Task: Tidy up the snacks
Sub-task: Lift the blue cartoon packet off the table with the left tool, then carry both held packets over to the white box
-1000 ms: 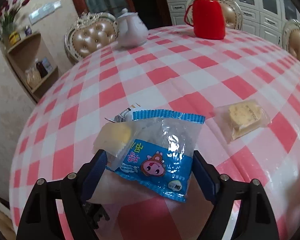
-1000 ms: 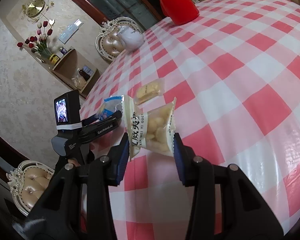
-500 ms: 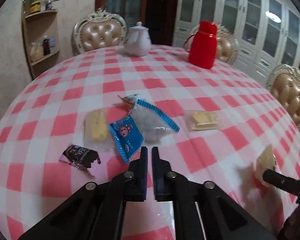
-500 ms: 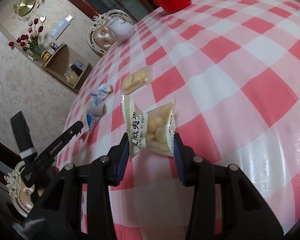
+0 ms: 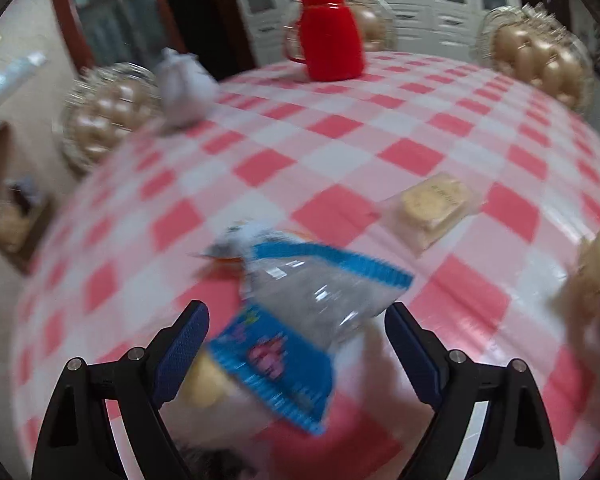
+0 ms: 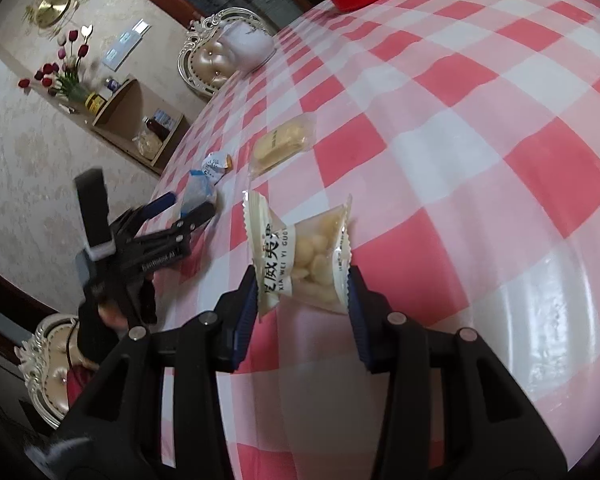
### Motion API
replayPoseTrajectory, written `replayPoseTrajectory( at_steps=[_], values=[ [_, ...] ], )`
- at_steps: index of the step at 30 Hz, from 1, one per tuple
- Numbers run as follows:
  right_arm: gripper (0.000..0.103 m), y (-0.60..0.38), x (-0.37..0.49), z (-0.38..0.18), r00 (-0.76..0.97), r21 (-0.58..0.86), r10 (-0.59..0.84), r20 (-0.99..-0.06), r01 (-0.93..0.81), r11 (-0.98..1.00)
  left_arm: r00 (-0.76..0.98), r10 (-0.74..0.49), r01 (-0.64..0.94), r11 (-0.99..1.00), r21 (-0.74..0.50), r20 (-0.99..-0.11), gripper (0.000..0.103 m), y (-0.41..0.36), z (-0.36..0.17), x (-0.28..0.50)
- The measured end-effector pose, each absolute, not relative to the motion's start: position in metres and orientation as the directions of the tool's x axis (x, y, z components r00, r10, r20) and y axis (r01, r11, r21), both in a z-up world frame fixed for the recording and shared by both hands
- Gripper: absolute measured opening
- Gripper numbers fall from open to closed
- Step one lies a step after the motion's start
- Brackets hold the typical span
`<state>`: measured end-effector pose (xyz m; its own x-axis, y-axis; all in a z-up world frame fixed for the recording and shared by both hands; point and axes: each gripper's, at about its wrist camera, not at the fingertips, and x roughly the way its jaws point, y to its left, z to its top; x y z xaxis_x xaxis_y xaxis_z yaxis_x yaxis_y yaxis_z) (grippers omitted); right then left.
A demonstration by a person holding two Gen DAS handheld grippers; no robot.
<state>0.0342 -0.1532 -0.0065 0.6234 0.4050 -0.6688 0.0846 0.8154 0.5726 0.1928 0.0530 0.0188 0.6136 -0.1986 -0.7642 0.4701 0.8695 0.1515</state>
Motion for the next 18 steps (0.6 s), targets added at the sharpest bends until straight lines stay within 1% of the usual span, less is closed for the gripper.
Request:
replayPoseTrajectory(
  at_steps=[2,3,4,5,6,8,9,11,12,15,18],
  values=[
    [0.046,-0.153,0.035,-0.007,0.620,0.583,0.416,-0.665,0.082,0.808,0.589,-0.217,0.497,0.857,0.138,-0.779,0.084,0.049,0.012,0.196],
    [0.046,-0.153,0.035,-0.007,0.621,0.582,0.416,-0.664,0.080,0.809,0.589,-0.219,0.498,0.856,0.135,-0.778,0.078,0.049,0.010,0.197],
    [0.046,-0.152,0.034,-0.007,0.622,0.578,0.413,-0.665,0.080,0.812,0.586,-0.239,0.491,0.865,0.105,-0.774,0.060,0.051,0.011,0.196],
    [0.046,-0.152,0.034,-0.006,0.622,0.572,0.409,-0.668,0.077,0.817,0.580,-0.246,0.474,0.877,0.076,-0.776,0.053,0.056,0.012,0.197],
    [0.046,-0.151,0.034,-0.006,0.622,0.570,0.409,-0.668,0.073,0.818,0.582,-0.261,0.459,0.887,0.046,-0.771,0.050,0.061,0.014,0.196],
    [0.046,-0.150,0.034,-0.006,0.620,0.567,0.410,-0.669,0.069,0.821,0.580,-0.295,0.429,0.903,-0.023,-0.759,0.048,0.070,0.017,0.188],
    [0.046,-0.150,0.035,-0.006,0.620,0.565,0.409,-0.669,0.067,0.823,0.586,-0.290,0.406,0.913,-0.036,-0.757,0.048,0.073,0.017,0.182],
    [0.046,-0.150,0.035,-0.005,0.623,0.564,0.408,-0.667,0.065,0.823,0.605,-0.239,0.357,0.934,-0.009,-0.759,0.047,0.071,0.018,0.171],
    [0.046,-0.150,0.035,-0.005,0.626,0.564,0.406,-0.665,0.065,0.823,0.615,-0.230,0.326,0.945,-0.021,-0.754,0.046,0.072,0.019,0.165],
    [0.046,-0.151,0.034,-0.002,0.637,0.558,0.400,-0.659,0.057,0.828,0.621,-0.265,0.283,0.953,-0.104,-0.738,0.046,0.071,0.025,0.137],
    [0.046,-0.152,0.031,-0.002,0.647,0.564,0.402,-0.648,0.053,0.824,0.654,-0.245,0.274,0.959,-0.078,-0.716,0.046,0.050,0.031,0.100]
  ],
)
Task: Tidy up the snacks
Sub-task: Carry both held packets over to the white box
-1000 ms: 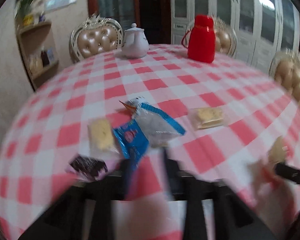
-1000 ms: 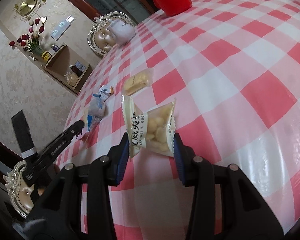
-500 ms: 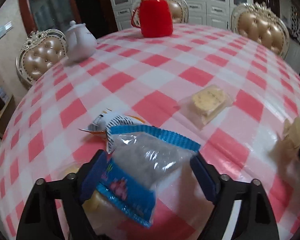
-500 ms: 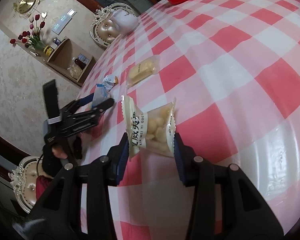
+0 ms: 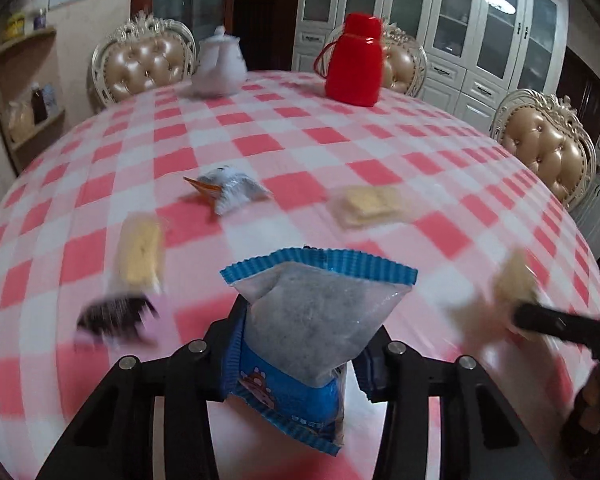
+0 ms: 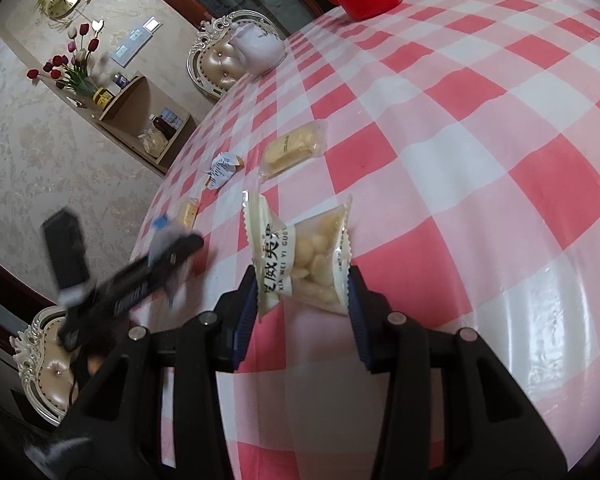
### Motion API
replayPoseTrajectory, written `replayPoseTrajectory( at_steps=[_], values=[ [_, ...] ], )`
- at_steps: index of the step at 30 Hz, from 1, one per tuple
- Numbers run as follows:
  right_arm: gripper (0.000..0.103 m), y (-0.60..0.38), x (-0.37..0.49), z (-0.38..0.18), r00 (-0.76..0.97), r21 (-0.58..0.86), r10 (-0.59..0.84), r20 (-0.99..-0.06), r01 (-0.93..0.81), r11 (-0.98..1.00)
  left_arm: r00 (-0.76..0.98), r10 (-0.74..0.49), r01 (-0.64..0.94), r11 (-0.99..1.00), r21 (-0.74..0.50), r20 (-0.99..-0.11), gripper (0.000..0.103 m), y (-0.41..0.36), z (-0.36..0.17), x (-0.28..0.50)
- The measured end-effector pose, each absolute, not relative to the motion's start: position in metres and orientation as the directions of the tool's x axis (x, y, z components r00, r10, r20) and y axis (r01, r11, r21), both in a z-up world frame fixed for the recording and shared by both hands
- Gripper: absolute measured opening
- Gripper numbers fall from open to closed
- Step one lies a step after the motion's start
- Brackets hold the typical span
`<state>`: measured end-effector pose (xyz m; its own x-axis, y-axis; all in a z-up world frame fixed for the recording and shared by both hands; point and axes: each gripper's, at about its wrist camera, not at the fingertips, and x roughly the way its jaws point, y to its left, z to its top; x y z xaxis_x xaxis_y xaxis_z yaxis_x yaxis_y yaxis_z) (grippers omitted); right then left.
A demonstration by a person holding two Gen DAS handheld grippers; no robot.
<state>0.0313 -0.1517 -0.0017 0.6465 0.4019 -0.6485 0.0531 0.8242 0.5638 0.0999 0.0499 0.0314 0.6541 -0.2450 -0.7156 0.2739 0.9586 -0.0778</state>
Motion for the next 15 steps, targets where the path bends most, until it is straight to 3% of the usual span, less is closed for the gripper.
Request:
replayPoseTrajectory(
  at_steps=[7,15],
  values=[
    [0.046,-0.165,0.011,-0.003,0.686,0.615,0.399,-0.609,0.090,0.783,0.736,-0.214,0.222,0.973,-0.070,-0.643,0.046,0.014,0.048,0.022],
    [0.046,-0.161,-0.031,0.002,0.701,0.612,0.396,-0.594,0.073,0.788,0.785,-0.236,0.159,0.970,-0.182,-0.573,0.046,0.009,0.056,-0.040]
  ],
)
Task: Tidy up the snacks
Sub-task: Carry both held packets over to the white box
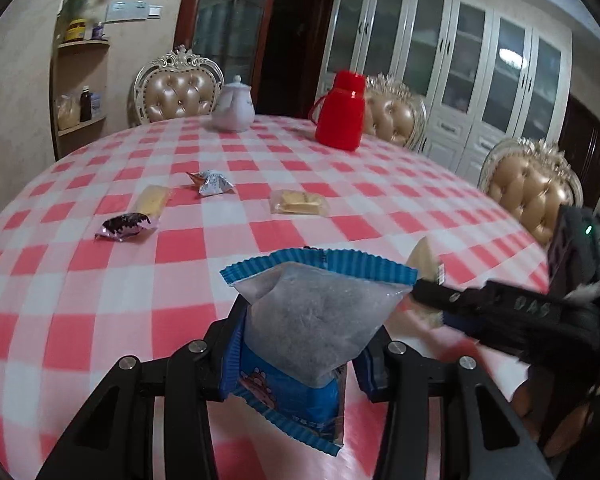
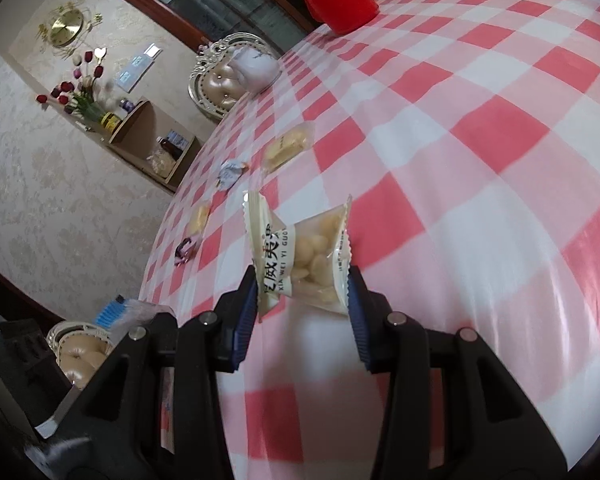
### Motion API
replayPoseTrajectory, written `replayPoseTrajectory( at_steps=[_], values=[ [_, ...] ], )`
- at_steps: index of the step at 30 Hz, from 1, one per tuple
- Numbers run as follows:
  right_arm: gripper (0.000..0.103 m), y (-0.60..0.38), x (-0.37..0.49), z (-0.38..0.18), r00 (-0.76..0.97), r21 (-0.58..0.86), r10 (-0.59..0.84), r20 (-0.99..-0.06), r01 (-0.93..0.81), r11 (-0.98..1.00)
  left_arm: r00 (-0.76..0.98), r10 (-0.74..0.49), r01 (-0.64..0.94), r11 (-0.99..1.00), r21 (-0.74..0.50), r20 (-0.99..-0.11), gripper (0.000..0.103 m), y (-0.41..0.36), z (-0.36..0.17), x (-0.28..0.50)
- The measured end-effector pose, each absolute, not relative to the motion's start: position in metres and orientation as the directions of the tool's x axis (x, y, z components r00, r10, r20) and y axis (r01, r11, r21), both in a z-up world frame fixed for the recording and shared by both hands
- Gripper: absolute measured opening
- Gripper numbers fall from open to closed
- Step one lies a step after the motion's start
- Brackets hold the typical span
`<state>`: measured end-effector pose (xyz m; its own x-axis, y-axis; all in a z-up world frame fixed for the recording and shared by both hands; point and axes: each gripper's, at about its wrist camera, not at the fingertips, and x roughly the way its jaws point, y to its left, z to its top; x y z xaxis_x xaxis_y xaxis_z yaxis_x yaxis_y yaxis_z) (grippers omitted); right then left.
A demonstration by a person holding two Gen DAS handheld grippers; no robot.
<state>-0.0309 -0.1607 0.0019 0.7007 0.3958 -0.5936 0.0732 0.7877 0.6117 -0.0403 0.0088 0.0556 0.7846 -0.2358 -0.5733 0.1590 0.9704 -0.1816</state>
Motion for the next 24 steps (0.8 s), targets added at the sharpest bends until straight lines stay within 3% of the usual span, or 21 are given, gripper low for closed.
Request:
replayPoseTrajectory(
  at_steps=[15,24],
  values=[
    [0.046,-0.187,-0.122,0.013,0.749,0.641,0.394,-0.533,0.053,0.766,0.787,-0.328,0.253,0.944,-0.211,-0.522,0.047,-0.036,0.062,-0.105],
    [0.046,-0.238,-0.190,0.038,0.794,0.595,0.299,-0.530,0.096,0.798,0.751,-0.401,0.370,0.914,-0.168,-0.524,0.047,-0.096,0.071,-0.130]
  ],
)
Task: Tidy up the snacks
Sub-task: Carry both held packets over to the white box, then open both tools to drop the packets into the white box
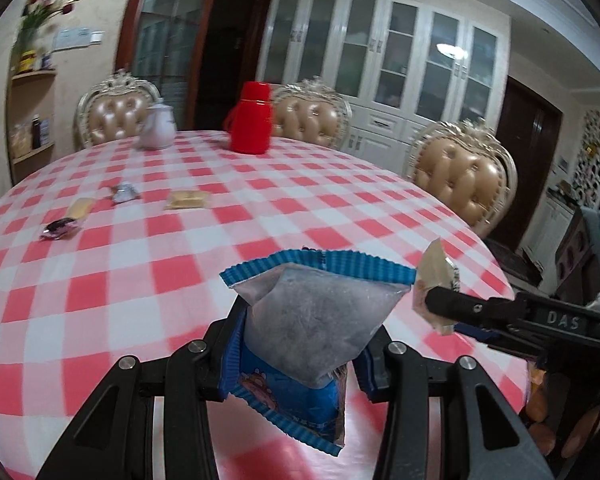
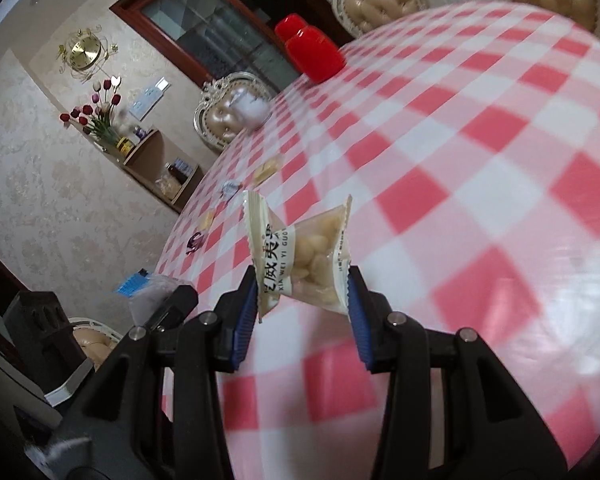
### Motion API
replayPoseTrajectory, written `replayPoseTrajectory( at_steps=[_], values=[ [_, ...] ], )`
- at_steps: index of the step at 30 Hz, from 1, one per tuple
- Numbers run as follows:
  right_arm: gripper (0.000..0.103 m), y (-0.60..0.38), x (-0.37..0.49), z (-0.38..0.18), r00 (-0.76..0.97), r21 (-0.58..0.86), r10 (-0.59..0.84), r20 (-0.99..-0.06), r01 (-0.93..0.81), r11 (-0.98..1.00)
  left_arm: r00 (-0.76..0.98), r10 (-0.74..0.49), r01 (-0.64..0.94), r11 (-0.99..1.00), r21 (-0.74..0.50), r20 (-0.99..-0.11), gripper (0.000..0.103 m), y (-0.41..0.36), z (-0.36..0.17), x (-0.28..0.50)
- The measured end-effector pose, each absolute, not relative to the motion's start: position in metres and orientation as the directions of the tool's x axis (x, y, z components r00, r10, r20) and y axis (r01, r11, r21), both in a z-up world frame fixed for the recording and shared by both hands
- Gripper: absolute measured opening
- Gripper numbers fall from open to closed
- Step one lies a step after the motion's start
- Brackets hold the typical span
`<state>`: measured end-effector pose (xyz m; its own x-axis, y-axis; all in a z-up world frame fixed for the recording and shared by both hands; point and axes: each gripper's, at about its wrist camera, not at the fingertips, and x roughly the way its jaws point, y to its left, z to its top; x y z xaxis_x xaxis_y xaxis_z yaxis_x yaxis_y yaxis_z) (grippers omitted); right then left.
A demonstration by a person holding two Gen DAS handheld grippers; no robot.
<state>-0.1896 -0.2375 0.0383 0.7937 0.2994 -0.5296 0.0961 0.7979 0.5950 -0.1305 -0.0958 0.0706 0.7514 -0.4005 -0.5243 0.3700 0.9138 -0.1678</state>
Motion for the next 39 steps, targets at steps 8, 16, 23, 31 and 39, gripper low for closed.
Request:
replayPoseTrajectory(
  at_steps=[8,16,23,31,39],
  values=[
    [0.047,-0.283,-0.258,0.058,0.823,0.521,0.142,-0.549,0.204,0.828,0.685,-0.497,0.506,0.851,-0.143,-0.533,0.047,-0.163,0.071,-0.160],
    [0.047,-0.325,-0.321,0.072,0.809,0.384,-0.053,-0.586,0.335,0.860,0.551,-0.623,0.666,0.729,-0.156,-0.556,0.047,-0.232,0.072,-0.192],
    [0.048,-0.378,-0.362,0.088,0.729,0.242,-0.276,-0.627,0.518,0.820,0.373,-0.725,0.791,0.574,-0.209,-0.580,0.047,-0.299,0.076,-0.217],
    [0.050,-0.420,-0.393,0.095,0.596,0.090,-0.445,-0.668,0.658,0.747,0.192,-0.754,0.875,0.422,-0.238,-0.629,0.047,-0.373,0.060,-0.248],
    [0.076,-0.447,-0.416,0.093,0.456,0.012,-0.553,-0.697,0.779,0.628,0.007,-0.750,0.901,0.291,-0.321,-0.661,0.052,-0.405,0.034,-0.263]
  ],
)
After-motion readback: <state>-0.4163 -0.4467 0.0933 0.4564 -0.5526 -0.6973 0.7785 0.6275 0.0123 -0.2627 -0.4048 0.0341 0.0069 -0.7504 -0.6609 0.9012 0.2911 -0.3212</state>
